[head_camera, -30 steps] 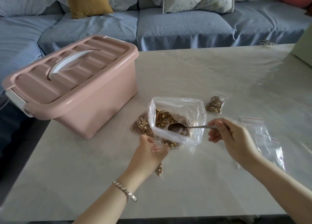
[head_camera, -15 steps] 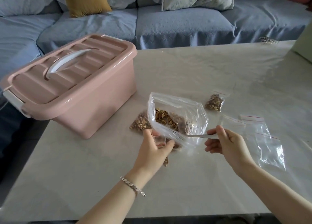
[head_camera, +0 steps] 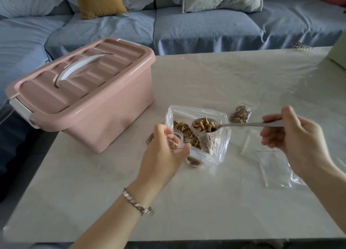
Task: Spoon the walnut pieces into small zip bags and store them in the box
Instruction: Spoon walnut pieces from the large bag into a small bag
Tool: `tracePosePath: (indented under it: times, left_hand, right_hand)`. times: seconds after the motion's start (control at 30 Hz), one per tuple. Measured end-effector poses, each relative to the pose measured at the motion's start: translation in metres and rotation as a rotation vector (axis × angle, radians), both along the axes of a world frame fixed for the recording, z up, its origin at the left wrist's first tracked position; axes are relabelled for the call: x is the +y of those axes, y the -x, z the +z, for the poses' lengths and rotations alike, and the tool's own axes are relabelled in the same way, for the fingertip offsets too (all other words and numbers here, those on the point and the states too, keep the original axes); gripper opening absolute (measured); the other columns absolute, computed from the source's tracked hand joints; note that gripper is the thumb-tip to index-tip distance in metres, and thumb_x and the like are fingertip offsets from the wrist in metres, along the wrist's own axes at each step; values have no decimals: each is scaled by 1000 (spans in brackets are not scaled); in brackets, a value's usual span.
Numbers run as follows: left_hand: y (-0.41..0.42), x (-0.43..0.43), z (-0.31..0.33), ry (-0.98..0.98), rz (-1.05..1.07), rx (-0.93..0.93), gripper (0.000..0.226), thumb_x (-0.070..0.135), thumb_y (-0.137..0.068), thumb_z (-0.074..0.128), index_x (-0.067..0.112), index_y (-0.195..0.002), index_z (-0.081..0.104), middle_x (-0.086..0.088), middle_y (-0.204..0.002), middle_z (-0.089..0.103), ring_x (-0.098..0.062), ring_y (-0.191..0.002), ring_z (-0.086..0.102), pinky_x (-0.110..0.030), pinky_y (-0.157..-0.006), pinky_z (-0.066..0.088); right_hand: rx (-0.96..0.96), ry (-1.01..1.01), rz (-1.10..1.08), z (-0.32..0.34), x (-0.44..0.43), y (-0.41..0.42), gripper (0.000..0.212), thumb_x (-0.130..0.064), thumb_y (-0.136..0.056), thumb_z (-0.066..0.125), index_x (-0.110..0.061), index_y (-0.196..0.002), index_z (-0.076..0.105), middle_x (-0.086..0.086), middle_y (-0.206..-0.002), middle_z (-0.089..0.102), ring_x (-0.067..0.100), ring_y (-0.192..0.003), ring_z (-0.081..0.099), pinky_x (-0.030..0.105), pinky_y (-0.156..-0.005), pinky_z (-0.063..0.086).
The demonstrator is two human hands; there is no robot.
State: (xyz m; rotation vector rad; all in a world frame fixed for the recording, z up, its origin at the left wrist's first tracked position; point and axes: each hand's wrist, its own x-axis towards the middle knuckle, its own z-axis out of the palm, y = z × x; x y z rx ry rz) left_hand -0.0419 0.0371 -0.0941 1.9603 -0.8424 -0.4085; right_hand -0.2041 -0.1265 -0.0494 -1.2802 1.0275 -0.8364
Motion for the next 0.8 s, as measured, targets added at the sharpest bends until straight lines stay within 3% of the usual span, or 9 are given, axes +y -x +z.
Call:
tracePosePath:
  times: [0.2, 0.3, 0.5, 0.67, 0.8]
  left_hand:
    - [7, -11, -4, -49, 2, -31, 41, 29, -77, 71, 23, -93, 34, 10, -78, 56, -1, -73, 58, -19, -66, 44]
    - [10, -12, -3, -79, -7, -107, 44, 33, -77, 71, 22, -98, 33, 9, -81, 57, -9, -77, 59, -21, -67, 42]
    - [15, -11, -1, -92, -30, -147, 44, 36, -77, 70, 21, -95, 33, 15, -71, 47, -14, -68, 50, -18, -56, 29]
    - [13, -9, -6, -70, -32, -58, 41, 31, -77, 70, 19, -93, 33, 12, -73, 53, -9, -71, 58, -18, -62, 41]
    - [7, -1, -12, -57, 5, -6, 40, 29, -78, 70, 19, -93, 35, 9, -83, 57, -14, -78, 61, -25, -71, 46]
  right_hand:
    - [16, 80, 93, 45, 4, -9, 43, -27, -96, 38, -8, -65, 60, 3, -40, 56, 15, -30, 48, 14, -34, 36]
    - [97, 154, 184, 53, 12, -16, 42, -26, -96, 40, -6, -66, 61, 5, -42, 58, 16, -32, 50, 16, -34, 37]
    - [237, 548, 384, 61, 38, -27, 40, -31, -94, 43, -13, -65, 62, 5, -51, 64, 15, -36, 55, 18, -39, 43]
    - [285, 920, 440, 64, 50, -23, 39, -41, -91, 41, -17, -68, 62, -1, -48, 58, 8, -43, 58, 18, -45, 46]
    - [182, 917, 342, 55, 33, -13, 37, -35, -93, 40, -16, -71, 63, -1, -49, 58, 8, -45, 59, 7, -46, 42]
